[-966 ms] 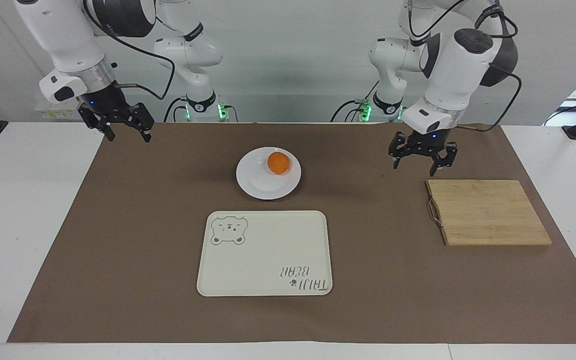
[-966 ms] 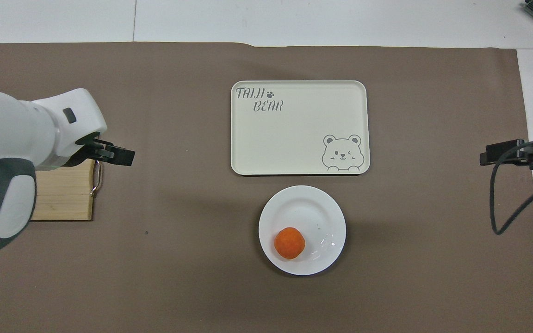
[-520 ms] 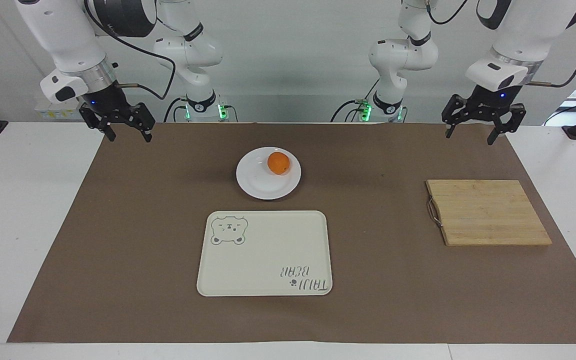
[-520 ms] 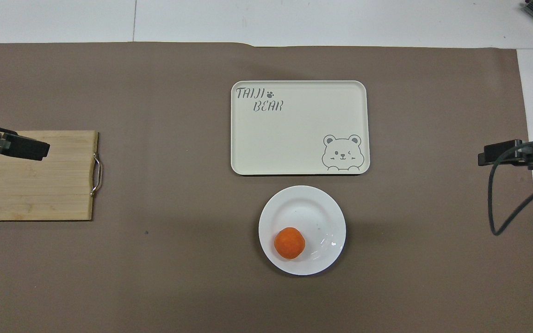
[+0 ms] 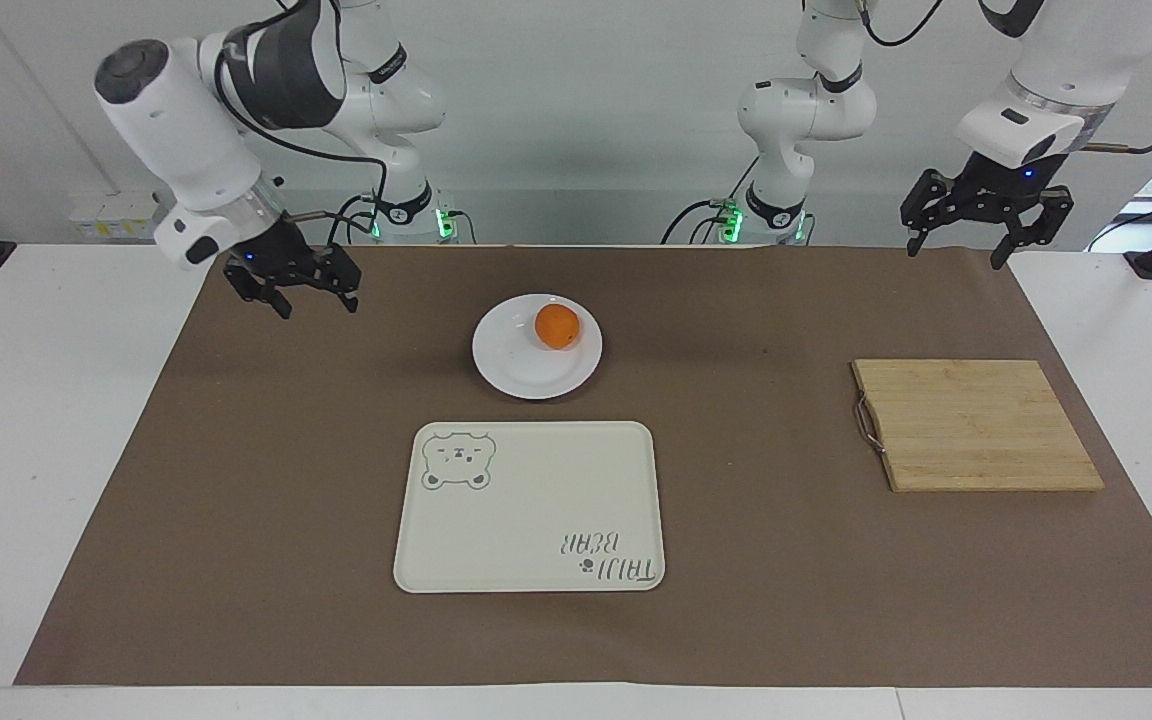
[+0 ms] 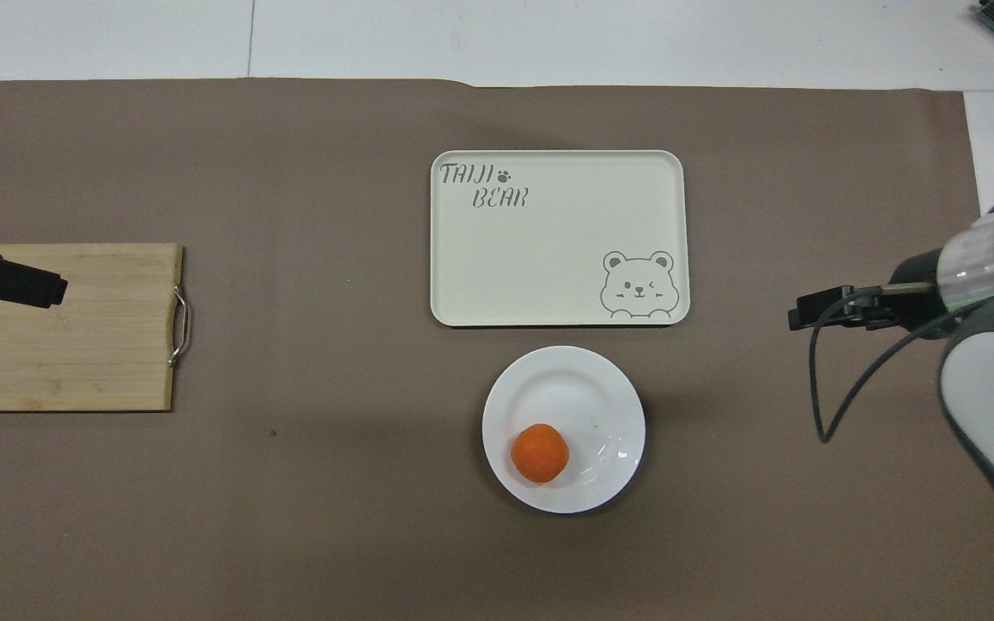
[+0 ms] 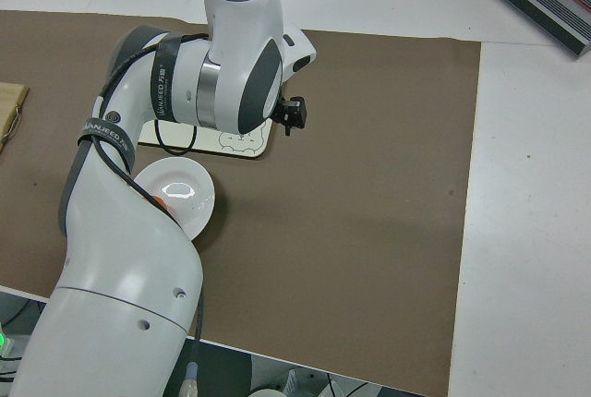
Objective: Place orange and plate with both arms
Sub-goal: 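Reach the right gripper to the plate rim and grip it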
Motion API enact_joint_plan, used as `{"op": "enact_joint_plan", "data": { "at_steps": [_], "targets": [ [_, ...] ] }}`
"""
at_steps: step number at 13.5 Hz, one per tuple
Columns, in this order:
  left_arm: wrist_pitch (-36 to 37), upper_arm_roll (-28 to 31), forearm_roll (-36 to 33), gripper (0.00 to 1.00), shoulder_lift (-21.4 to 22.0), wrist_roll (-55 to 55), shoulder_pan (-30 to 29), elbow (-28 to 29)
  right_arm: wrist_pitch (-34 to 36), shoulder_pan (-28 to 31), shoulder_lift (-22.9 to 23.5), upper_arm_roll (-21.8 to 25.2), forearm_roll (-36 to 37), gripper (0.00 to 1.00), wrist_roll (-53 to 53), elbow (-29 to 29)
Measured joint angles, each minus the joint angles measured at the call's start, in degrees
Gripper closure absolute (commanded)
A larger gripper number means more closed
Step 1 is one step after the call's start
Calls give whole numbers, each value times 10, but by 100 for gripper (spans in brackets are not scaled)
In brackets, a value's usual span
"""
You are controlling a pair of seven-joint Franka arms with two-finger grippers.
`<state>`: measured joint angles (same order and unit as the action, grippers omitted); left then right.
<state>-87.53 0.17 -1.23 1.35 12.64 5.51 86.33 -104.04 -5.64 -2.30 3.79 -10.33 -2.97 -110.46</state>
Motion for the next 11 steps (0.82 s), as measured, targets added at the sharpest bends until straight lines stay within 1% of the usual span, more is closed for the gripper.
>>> {"op": "enact_joint_plan", "data": {
  "at_steps": [1, 3, 5, 6, 8, 11],
  "targets": [
    [0, 0, 0, 0, 0, 0, 0, 0, -11, -16, 3, -3, -12, 0, 0, -26],
    [0, 0, 0, 0, 0, 0, 0, 0, -56, -39, 4, -6, -58, 0, 0, -82],
    [0, 0, 0, 0, 0, 0, 0, 0, -79, -43, 4, -6, -112, 0, -9, -112],
    [0, 0, 0, 0, 0, 0, 0, 0, -89, -43, 4, -5, -153, 0, -31, -125],
    [0, 0, 0, 0, 0, 0, 0, 0, -134, -43, 6, -4, -232, 0, -83, -168],
    [0, 0, 0, 0, 0, 0, 0, 0, -174, -56, 10, -5, -310, 0, -137, -217]
  ]
}}
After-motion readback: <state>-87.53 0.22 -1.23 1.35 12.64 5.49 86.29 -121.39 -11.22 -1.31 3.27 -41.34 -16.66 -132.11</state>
